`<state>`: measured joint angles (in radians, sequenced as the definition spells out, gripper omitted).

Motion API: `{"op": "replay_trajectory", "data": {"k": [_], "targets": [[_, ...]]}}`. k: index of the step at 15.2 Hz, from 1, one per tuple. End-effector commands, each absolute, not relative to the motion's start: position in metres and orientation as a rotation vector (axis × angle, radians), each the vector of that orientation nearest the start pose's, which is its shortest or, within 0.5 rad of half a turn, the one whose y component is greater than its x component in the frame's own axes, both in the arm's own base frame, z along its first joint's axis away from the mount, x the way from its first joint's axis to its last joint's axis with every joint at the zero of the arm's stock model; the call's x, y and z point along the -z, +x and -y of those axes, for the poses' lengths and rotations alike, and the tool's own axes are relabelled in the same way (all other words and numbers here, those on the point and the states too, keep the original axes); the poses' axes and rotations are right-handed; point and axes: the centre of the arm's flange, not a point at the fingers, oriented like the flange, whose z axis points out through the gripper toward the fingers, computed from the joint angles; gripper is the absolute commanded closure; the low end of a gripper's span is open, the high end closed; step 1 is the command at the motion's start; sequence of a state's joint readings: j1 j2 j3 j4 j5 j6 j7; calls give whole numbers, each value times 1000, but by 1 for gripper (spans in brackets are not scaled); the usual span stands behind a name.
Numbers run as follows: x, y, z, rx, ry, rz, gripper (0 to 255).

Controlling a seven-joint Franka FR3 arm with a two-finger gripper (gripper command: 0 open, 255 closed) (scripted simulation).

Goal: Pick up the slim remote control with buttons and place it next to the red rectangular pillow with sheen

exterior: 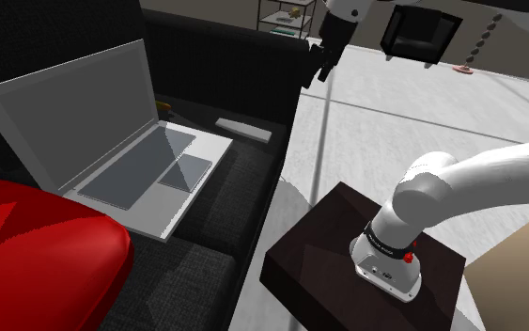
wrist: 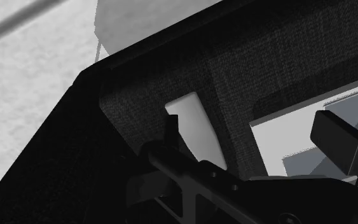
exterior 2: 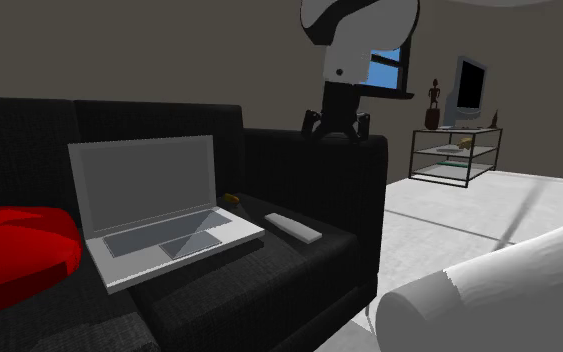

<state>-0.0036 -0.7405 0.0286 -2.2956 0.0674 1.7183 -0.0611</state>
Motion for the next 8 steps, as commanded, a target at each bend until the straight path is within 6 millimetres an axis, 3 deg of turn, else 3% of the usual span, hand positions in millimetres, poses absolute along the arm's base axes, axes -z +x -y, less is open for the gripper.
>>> {"op": "replay_trajectory", "data": {"k": [1, 8], "targets": [[-619, 334, -18, 254, -3085, 117, 0], [-560, 409, -20, 213, -3093, 307, 0]]}}
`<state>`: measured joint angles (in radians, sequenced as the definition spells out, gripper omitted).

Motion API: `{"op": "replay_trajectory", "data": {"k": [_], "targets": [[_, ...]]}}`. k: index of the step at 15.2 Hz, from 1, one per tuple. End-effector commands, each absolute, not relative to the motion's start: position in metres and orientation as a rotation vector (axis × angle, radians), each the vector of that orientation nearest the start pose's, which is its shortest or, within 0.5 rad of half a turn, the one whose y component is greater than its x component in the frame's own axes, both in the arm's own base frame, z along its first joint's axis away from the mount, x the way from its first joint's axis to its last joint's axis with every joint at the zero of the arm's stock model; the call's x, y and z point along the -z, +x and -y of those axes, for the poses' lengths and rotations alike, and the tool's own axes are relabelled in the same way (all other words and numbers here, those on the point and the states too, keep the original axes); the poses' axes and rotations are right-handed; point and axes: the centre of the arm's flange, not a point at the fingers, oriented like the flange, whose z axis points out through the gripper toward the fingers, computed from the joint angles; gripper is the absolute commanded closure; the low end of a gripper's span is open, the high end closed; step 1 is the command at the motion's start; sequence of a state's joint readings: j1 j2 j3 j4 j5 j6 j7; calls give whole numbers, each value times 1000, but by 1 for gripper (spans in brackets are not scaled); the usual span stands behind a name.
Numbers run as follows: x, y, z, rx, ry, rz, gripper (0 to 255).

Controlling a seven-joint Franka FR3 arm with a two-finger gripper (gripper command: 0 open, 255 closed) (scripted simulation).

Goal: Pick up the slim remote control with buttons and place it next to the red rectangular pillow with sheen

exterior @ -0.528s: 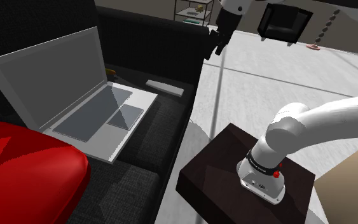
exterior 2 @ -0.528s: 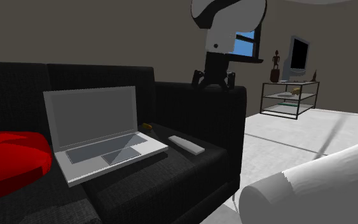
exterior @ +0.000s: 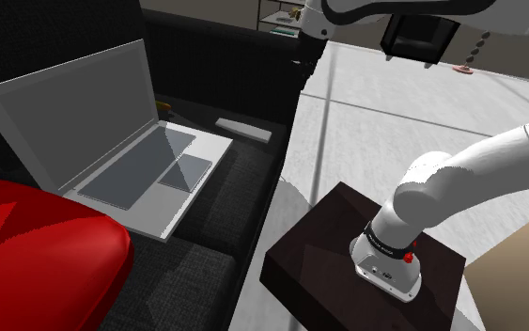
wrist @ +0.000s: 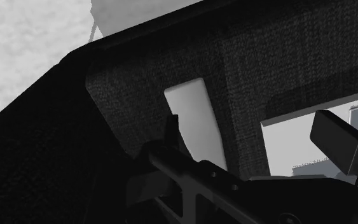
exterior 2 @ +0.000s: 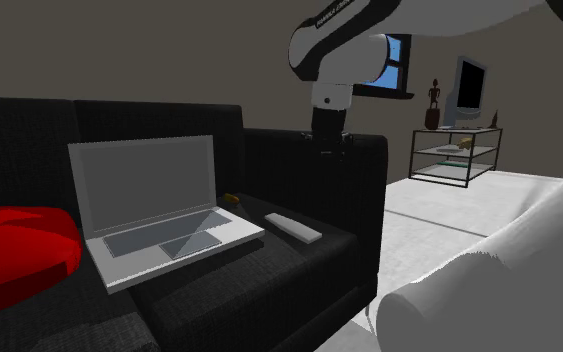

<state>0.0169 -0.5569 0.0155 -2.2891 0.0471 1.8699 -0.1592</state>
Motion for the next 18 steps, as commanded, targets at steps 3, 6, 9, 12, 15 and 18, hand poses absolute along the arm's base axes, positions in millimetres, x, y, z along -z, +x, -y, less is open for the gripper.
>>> {"op": "replay_trajectory", "data": {"k": [3, 6, 9, 12, 15, 18], "targets": [[-533, 440, -23, 194, -3093, 389, 0], [-507, 471, -28, 176, -3090, 471, 0], [-480, 501, -34, 158, -3086, 553, 0], [-453, 531, -41, 139, -3079, 635, 0], [-425, 560, -49, 120, -3070, 717, 0], [-406, 575, -54, 110, -3064, 759, 0]]}}
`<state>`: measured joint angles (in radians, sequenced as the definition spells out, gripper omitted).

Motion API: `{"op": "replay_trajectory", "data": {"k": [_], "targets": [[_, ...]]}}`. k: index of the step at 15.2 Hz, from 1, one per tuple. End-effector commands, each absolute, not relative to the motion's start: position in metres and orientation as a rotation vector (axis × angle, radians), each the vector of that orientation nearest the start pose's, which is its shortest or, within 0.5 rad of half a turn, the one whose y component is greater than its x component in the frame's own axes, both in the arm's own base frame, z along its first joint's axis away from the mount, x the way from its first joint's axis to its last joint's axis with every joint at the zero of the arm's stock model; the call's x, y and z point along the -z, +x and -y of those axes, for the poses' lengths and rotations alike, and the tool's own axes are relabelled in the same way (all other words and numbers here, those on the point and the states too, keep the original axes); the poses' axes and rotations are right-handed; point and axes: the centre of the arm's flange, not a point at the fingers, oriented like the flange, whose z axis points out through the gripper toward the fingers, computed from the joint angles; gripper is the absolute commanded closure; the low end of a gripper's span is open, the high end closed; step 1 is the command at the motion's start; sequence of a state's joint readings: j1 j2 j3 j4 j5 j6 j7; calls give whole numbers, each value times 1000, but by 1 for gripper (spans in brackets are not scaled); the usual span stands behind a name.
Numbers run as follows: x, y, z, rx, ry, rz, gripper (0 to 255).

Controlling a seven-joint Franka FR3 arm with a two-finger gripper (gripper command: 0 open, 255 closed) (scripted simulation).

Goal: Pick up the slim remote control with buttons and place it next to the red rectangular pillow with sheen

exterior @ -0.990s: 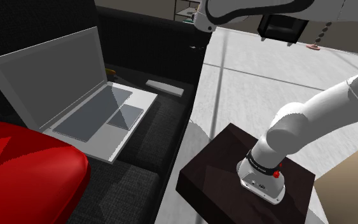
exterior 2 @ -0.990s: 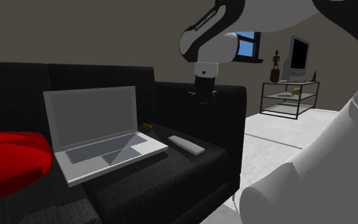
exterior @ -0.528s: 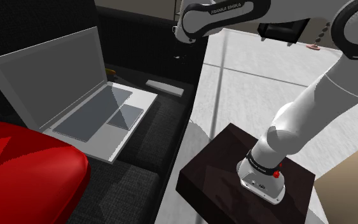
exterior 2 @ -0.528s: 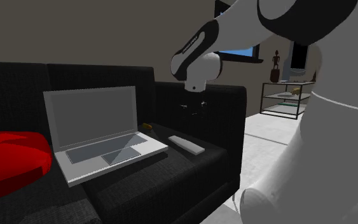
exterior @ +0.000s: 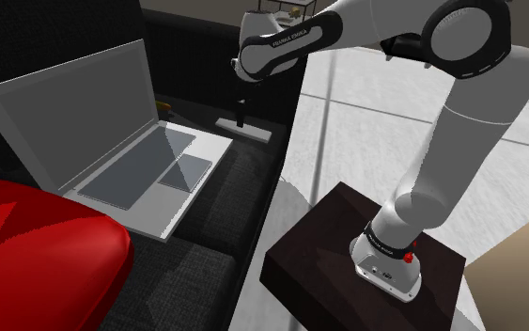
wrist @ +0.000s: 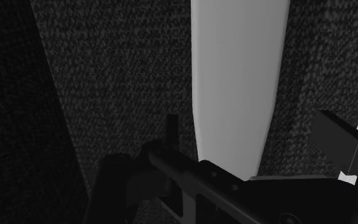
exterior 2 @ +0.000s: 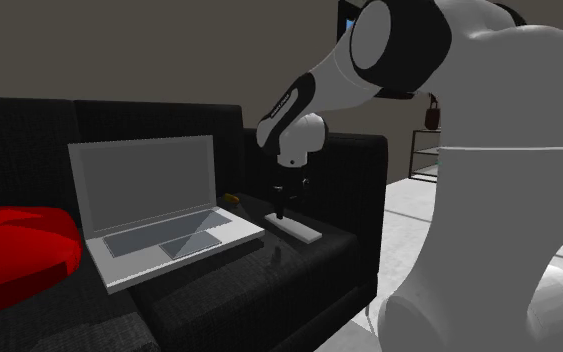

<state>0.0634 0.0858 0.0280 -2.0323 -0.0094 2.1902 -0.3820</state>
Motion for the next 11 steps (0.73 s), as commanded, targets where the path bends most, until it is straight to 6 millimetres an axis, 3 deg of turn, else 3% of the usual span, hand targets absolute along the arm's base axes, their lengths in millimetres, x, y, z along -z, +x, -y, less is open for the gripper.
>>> {"op": "replay_trajectory", "data": {"k": [1, 7, 11], "targets": [[-400, 575, -54, 110, -3064, 759, 0], [-371, 577, -54, 110, -3064, 759, 0], [-371, 577, -54, 110, -3064, 759, 0]]}}
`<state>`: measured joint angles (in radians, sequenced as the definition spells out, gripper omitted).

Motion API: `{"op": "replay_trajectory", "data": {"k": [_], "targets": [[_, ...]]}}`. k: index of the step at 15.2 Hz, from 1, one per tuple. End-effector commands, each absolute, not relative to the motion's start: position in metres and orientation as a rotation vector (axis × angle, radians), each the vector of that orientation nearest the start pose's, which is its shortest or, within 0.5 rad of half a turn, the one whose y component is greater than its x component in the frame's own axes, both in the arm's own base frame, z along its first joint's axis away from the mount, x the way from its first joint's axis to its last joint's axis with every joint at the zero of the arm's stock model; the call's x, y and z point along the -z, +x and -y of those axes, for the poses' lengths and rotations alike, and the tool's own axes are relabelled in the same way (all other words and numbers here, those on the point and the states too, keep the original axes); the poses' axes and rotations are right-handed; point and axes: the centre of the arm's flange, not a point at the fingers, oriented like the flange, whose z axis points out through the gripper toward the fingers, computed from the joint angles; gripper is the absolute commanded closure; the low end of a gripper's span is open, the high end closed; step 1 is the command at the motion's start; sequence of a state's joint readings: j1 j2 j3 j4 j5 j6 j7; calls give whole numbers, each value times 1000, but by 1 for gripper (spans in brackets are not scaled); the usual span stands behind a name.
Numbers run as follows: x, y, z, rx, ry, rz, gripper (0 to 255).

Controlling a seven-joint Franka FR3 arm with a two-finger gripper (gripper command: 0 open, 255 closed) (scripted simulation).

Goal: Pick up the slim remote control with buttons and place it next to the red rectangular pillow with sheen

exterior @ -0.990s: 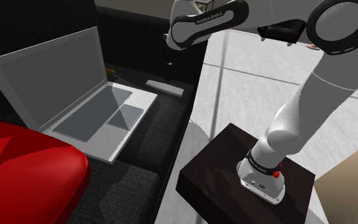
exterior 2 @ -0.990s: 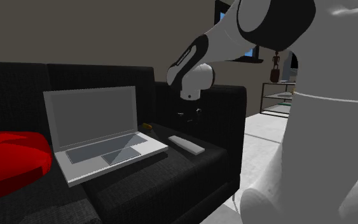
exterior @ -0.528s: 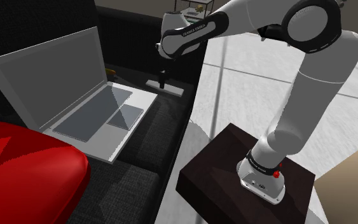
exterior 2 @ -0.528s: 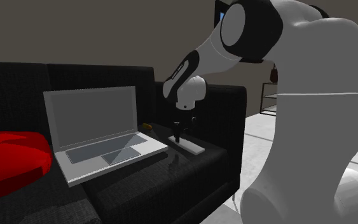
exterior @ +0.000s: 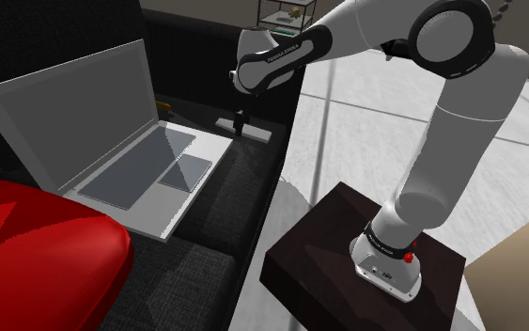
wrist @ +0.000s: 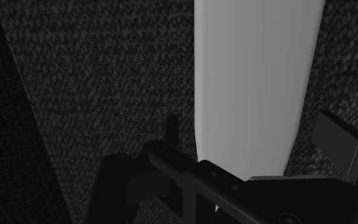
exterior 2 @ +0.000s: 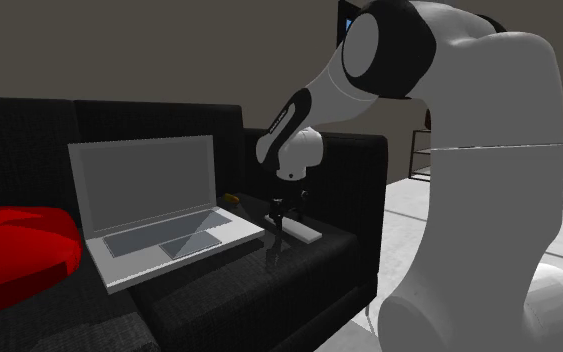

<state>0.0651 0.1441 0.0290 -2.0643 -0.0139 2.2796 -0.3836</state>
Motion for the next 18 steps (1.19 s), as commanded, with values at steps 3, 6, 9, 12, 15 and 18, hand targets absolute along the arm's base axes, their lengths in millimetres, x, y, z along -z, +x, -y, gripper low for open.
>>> {"op": "replay_trajectory", "data": {"k": [3, 6, 9, 12, 15, 18], "targets": [[-371, 577, -54, 110, -3064, 759, 0], [-371, 578, -54, 110, -3064, 759, 255], [-371, 578, -54, 110, -3064, 759, 255], [-371, 578, -54, 110, -3064, 759, 255], [-382, 577, -54, 110, -3064, 759, 255], [-397, 577, -54, 110, -3064, 759, 255]]}}
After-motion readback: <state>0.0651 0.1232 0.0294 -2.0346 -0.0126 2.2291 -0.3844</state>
